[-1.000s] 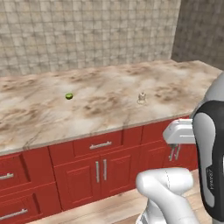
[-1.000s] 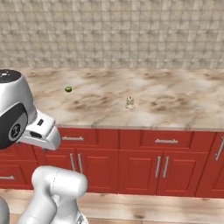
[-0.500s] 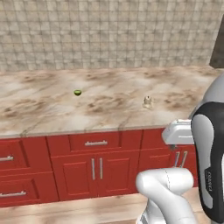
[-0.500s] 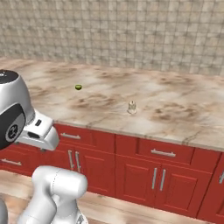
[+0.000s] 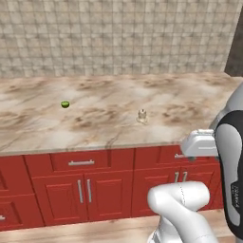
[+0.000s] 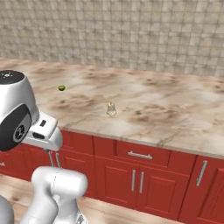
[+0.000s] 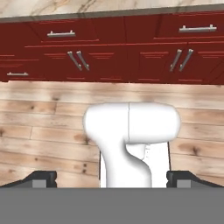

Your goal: Pick the candle and candle from the dining table and place them in the open cabinet. Close the cabinet after placing the objects.

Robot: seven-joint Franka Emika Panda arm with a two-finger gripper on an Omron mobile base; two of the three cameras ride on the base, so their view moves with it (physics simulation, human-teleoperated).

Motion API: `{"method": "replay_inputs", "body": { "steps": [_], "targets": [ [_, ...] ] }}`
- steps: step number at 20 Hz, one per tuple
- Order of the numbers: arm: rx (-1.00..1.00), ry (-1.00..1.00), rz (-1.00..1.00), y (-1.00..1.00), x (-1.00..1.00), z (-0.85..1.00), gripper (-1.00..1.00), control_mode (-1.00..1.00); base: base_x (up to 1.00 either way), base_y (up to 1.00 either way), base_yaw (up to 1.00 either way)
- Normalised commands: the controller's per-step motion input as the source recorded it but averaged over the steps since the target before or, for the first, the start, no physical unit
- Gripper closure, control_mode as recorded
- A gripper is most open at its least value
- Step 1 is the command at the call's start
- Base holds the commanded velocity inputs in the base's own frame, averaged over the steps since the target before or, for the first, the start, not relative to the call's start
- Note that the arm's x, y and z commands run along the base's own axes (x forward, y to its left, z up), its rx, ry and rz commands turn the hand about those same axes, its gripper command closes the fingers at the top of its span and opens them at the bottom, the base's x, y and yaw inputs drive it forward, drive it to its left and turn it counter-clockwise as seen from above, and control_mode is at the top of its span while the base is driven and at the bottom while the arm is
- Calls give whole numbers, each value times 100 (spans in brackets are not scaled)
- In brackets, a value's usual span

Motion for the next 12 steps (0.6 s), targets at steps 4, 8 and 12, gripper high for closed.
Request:
{"method": "replay_inputs", "body": {
  "steps": [4, 8, 12],
  "targets": [
    [0, 0, 0, 0, 0, 0, -100, 100, 58, 17, -24],
    [0, 0, 0, 0, 0, 0, -100, 100, 57, 23, -33],
    [0, 0, 0, 0, 0, 0, -100, 100, 57, 20, -30]
  ]
}}
